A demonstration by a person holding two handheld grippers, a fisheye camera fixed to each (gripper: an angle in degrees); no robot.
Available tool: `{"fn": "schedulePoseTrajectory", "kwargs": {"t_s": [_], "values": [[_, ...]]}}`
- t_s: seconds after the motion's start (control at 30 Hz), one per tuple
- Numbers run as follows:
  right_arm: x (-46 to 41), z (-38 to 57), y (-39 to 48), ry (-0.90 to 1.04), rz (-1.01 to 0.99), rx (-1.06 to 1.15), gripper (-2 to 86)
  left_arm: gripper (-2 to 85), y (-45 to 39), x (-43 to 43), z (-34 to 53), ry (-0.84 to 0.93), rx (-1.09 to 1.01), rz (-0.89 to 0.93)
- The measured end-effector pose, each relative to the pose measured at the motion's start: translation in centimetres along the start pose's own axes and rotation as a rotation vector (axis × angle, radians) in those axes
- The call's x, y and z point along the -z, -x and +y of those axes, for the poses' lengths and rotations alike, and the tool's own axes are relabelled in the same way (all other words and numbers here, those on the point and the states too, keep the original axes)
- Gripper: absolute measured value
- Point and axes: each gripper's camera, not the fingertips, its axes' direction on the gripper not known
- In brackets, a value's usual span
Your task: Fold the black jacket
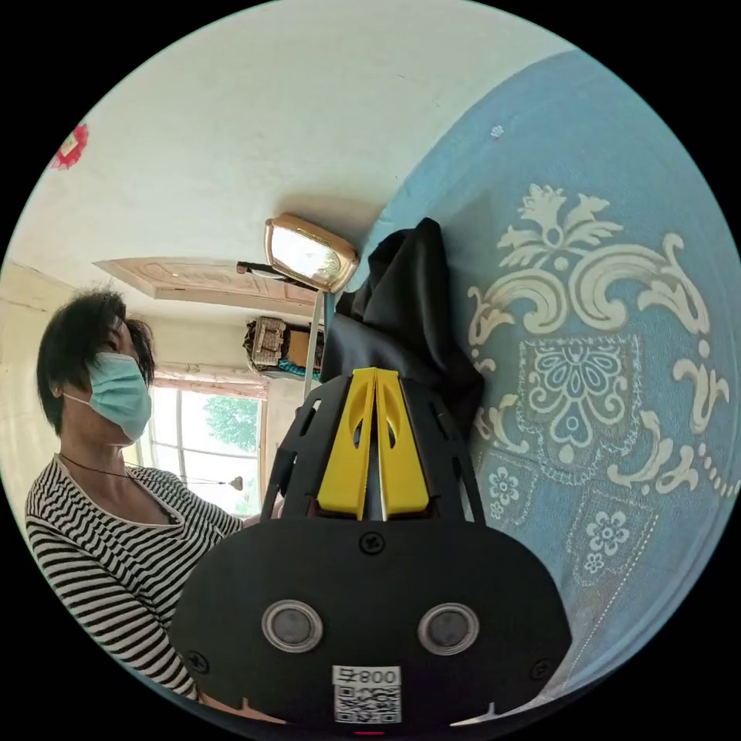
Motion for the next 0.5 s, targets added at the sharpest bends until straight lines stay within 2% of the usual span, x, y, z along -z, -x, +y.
{"fn": "schedulePoseTrajectory", "kwargs": {"t_s": [0.1, 0.13, 0.2, 0.23, 0.27, 0.4, 0.5], "values": [[-4.7, -1.7, 6.6, 0.084, 0.012, 0.157, 0.1, 3.6, -1.1, 0.3, -0.4, 0.003, -0.026, 0.019], [-8.0, -2.5, 8.3, 0.179, 0.026, 0.205, 0.1, 3.8, -1.6, 0.6, -0.5, 0.003, -0.035, 0.004], [-13.3, -2.8, 9.0, 0.325, 0.207, 0.256, 0.0, 4.1, -2.3, 1.7, -0.6, -0.013, -0.045, -0.014], [-16.8, -2.5, 8.1, 0.434, 0.446, 0.258, 0.0, 4.3, -2.6, 2.8, -0.7, -0.029, -0.050, -0.032], [-18.6, -2.3, 7.6, 0.511, 0.520, 0.253, 0.0, 4.6, -2.8, 4.3, -0.8, -0.065, -0.049, -0.067], [-18.0, -2.5, 10.0, 0.454, 0.526, 0.246, 0.0, 6.7, -2.0, 10.8, -2.0, -0.263, -0.021, -0.175], [-18.7, -2.6, 13.8, 0.432, 0.511, 0.292, 0.0, 8.4, 1.5, 14.6, -3.8, -0.403, 0.128, -0.208]]}}
